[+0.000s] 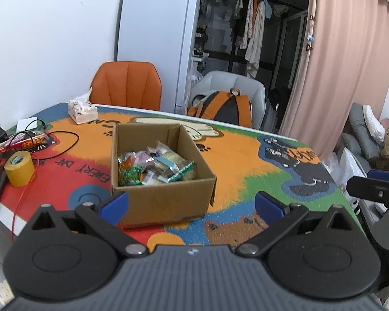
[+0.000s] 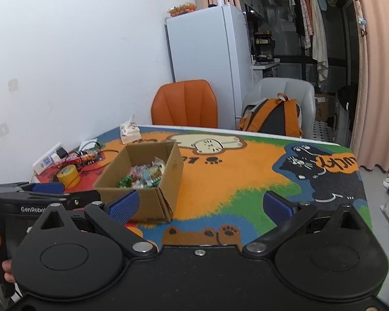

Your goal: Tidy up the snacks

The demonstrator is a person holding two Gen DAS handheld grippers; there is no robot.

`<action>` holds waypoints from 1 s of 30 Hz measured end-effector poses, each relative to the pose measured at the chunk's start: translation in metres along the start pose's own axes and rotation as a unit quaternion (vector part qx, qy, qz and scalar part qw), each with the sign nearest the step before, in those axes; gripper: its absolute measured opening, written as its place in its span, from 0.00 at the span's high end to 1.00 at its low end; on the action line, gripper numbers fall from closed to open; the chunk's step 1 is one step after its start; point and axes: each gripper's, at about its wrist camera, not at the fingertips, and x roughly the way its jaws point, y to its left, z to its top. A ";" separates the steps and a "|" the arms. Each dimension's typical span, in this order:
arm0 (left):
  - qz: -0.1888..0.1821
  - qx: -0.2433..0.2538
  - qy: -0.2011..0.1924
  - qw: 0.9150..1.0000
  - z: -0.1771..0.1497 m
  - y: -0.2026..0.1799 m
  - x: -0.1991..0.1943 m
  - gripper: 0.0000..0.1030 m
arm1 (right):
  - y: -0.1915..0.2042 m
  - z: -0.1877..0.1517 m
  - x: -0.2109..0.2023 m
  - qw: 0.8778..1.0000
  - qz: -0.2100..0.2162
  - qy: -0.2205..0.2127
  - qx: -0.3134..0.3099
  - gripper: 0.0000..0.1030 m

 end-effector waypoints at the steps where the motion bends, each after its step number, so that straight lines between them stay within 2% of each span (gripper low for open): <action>1: 0.003 0.002 0.002 1.000 -0.001 -0.001 0.002 0.00 | -0.001 -0.003 0.000 1.000 0.000 0.002 0.001 0.00; 7: 0.002 0.003 0.004 1.000 -0.004 -0.006 0.002 0.00 | -0.003 -0.012 0.003 1.000 -0.005 0.009 0.008 0.00; 30: 0.000 0.006 0.002 1.000 -0.005 -0.007 -0.002 0.00 | -0.005 -0.010 -0.001 1.000 -0.010 0.004 0.009 0.00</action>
